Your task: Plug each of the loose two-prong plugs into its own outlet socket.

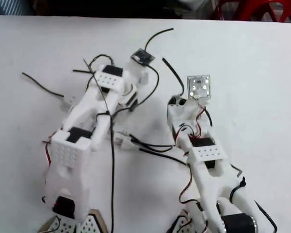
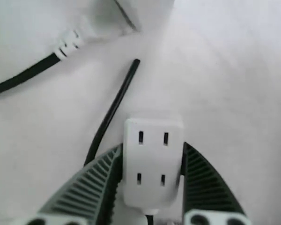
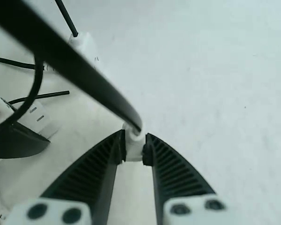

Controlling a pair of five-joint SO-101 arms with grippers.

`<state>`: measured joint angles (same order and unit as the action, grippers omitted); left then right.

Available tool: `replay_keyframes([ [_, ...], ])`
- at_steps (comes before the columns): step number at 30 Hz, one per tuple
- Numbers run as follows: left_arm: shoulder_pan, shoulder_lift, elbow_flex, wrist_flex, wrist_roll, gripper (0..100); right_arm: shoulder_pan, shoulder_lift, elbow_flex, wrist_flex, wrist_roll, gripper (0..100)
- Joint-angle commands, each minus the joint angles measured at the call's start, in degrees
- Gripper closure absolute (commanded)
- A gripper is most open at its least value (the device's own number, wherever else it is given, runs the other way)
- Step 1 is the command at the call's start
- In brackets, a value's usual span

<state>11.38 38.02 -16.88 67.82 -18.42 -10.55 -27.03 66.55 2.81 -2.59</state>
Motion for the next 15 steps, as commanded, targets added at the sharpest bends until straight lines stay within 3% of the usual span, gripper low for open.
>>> replay_keyframes([
  [1, 1.8, -0.6, -5.8, 6.9, -9.7, 98, 0.6, -0.2, -3.2, -1.3, -0.4, 98.1],
  [9, 5.9, -0.6, -12.7, 17.2, -11.2, 98, 2.6, -0.2, -3.2, -1.3, -0.4, 98.1],
  [15, 8.3, -0.6, -13.4, 19.4, -10.9, 96, 3.3, -0.2, -3.3, -1.4, -0.4, 98.1],
])
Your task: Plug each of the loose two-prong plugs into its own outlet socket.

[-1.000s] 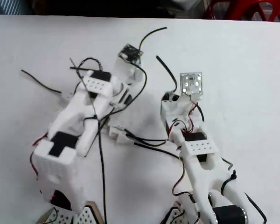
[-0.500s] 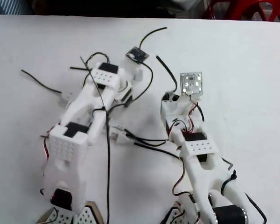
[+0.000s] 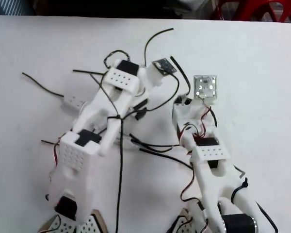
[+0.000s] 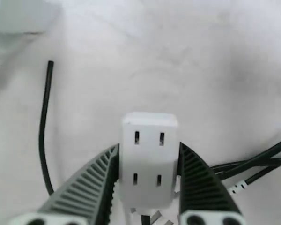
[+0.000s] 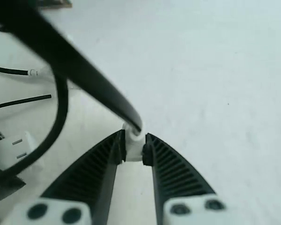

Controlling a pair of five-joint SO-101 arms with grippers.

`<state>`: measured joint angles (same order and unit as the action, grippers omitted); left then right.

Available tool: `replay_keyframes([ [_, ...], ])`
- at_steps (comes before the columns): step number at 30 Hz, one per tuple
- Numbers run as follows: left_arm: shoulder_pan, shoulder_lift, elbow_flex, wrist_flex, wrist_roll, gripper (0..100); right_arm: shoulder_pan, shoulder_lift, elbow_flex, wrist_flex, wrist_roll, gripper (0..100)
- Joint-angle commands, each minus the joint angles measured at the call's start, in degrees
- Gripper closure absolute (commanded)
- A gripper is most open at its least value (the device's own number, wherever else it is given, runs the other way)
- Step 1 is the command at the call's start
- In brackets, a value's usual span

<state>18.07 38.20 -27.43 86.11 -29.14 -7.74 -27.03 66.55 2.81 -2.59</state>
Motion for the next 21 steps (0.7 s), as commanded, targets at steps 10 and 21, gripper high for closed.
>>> replay_keyframes([
  [10, 0.5, -0.8, -3.2, 1.2, 7.5, 76, 0.5, -0.2, -3.3, -1.4, -0.4, 98.1],
  [21, -1.7, -0.9, -9.1, 7.8, 7.5, 78, 0.7, -0.2, -3.7, -1.4, -0.4, 98.1],
])
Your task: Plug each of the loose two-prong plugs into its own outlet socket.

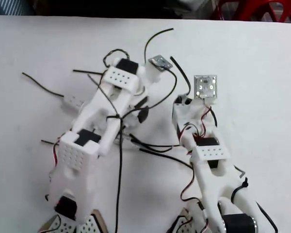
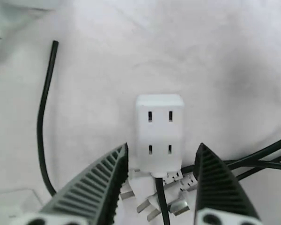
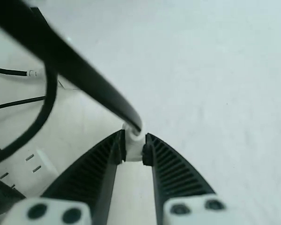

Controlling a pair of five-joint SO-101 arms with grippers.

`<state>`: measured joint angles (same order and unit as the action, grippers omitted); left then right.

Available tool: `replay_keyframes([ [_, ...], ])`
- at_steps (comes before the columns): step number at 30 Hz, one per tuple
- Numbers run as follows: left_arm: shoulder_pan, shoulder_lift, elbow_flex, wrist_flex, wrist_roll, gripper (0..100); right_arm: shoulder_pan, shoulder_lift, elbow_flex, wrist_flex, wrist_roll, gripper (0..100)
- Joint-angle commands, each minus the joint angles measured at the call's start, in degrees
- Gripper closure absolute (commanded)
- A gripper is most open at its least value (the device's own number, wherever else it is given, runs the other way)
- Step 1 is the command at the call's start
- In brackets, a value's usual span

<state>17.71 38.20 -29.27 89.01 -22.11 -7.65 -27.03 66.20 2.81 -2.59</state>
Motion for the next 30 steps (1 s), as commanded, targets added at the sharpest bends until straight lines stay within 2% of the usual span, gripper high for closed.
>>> replay_keyframes([
  [1, -1.7, -0.9, -9.7, 7.1, 0.4, 78, 0.6, -0.2, -3.3, -1.4, -0.4, 98.1],
  [4, -2.5, -0.9, -17.3, 12.9, 0.4, 80, 0.6, -0.1, -3.3, -1.4, -0.4, 98.1],
  [7, -4.4, -1.3, -21.3, 13.5, 0.4, 82, 0.5, 0.0, -3.3, -1.3, -0.4, 98.1],
  [15, -8.0, -10.9, -14.7, 13.3, 0.4, 83, 0.0, 0.2, -3.4, -1.1, 0.0, 98.1],
  [22, -8.0, -26.6, -1.6, 10.2, 0.8, 83, 0.0, 0.3, -3.4, -1.0, 0.0, 98.1],
  [26, -8.9, -36.3, 11.5, 3.8, 0.9, 83, 0.0, 0.3, -3.4, -0.9, 0.0, 98.1],
  [30, -10.1, -48.2, 28.1, -6.2, 0.9, 83, 0.0, 0.3, -3.4, -0.9, 0.0, 98.1],
])
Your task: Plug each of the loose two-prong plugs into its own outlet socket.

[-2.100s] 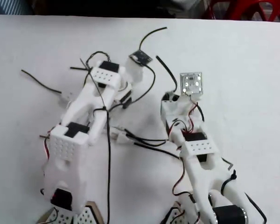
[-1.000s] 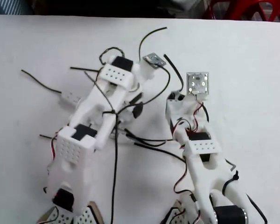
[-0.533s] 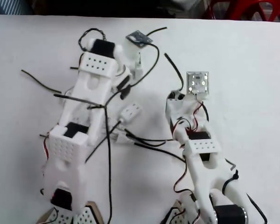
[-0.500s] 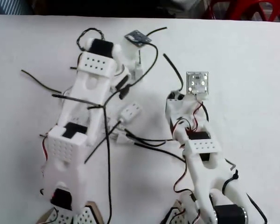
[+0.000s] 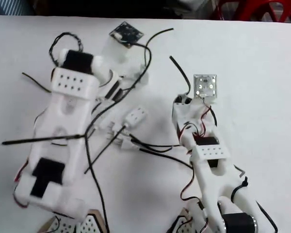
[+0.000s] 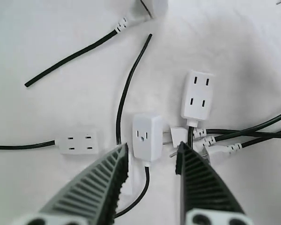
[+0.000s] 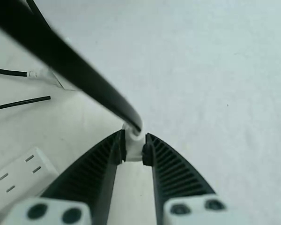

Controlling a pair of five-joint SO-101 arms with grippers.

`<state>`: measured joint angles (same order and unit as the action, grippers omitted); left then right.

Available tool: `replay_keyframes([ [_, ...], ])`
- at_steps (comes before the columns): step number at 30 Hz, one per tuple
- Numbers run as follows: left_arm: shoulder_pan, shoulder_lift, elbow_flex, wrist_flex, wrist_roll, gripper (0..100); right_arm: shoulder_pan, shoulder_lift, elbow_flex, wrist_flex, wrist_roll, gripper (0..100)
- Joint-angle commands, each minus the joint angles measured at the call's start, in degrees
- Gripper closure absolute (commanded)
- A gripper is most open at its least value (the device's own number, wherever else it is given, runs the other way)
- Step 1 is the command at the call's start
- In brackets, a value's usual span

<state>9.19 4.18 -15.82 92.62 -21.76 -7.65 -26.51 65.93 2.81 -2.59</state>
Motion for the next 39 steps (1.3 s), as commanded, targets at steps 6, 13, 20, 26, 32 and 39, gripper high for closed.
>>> replay_keyframes([
  [6, -4.9, -33.8, 37.6, -24.6, 0.6, 82, 0.0, -0.2, -3.2, -0.9, 0.1, 98.1],
  [13, -9.4, -51.0, 56.3, -34.7, 0.7, 82, -0.1, -0.2, -3.3, -0.9, 0.1, 98.1],
  [20, -13.3, -59.0, 71.1, -41.8, 8.6, 82, -7.0, -0.1, -4.4, -0.8, 10.8, 98.1],
  [26, -17.5, -60.1, 80.0, -47.4, 15.3, 82, -11.4, -0.1, -7.3, 2.3, 15.1, 98.1],
  [32, -21.8, -60.4, 84.0, -50.1, 17.9, 82, -16.5, 0.0, -16.1, 12.9, 16.5, 98.1],
  [39, -22.3, -60.4, 85.2, -50.1, 17.5, 83, -20.0, 12.3, -21.9, 12.9, 20.7, 98.1],
])
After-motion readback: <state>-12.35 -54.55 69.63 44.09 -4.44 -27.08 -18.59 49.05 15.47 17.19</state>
